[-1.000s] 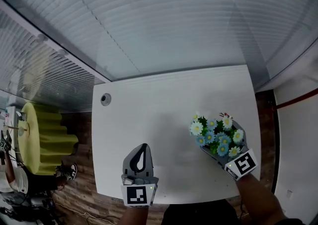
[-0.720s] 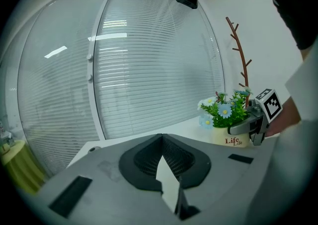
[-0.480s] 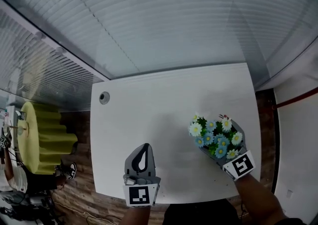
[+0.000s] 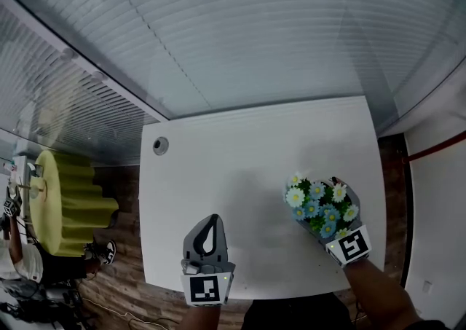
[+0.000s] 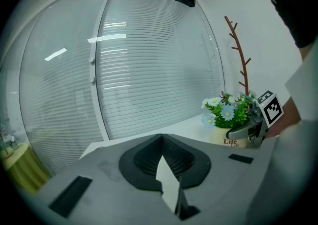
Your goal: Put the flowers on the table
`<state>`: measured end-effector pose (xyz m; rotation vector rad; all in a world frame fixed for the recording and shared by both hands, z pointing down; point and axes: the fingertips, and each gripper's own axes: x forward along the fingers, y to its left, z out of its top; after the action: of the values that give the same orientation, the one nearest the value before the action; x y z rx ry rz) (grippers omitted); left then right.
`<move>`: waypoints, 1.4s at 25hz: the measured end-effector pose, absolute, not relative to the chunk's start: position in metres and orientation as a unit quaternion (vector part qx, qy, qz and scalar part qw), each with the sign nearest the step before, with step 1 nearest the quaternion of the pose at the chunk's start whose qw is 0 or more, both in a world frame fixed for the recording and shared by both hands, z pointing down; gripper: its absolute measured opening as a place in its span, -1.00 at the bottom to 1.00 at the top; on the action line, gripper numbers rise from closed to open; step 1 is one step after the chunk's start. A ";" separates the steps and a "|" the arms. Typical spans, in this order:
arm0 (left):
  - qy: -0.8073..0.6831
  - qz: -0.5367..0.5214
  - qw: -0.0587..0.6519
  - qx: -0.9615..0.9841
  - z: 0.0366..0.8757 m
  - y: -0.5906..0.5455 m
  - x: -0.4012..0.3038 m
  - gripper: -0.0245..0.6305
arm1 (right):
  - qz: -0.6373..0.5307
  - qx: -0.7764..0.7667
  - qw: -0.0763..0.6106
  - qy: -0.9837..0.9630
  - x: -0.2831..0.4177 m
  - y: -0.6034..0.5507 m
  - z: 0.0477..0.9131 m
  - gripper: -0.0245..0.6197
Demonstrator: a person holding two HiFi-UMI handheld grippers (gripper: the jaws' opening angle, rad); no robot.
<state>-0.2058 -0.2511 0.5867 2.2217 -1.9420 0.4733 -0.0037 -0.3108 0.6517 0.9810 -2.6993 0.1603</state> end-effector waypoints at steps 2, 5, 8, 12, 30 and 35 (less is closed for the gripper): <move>-0.647 0.160 0.076 0.742 0.586 -0.250 -0.206 -0.91 | 0.057 0.341 0.137 -0.928 -0.002 -0.309 0.656 0.69; -0.647 0.159 0.076 0.742 0.584 -0.250 -0.206 -0.91 | 0.048 0.343 0.139 -0.928 -0.001 -0.308 0.658 0.69; -0.649 0.162 0.073 0.740 0.579 -0.248 -0.209 -0.91 | 0.022 0.315 0.206 -0.926 0.002 -0.299 0.674 0.69; -0.650 0.167 0.069 0.738 0.574 -0.248 -0.213 -0.91 | 0.016 0.306 0.232 -0.923 0.003 -0.295 0.680 0.69; -0.638 0.164 0.049 0.751 0.557 -0.220 -0.190 -0.91 | 0.008 0.350 0.117 -0.929 0.004 -0.282 0.634 0.69; -0.636 0.161 0.038 0.754 0.543 -0.212 -0.188 -0.91 | 0.006 0.353 0.107 -0.929 0.012 -0.270 0.619 0.69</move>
<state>-0.1880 -0.2122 0.5429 2.3133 -1.9500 0.4943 0.0122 -0.2699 0.6187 1.0393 -2.7356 0.0181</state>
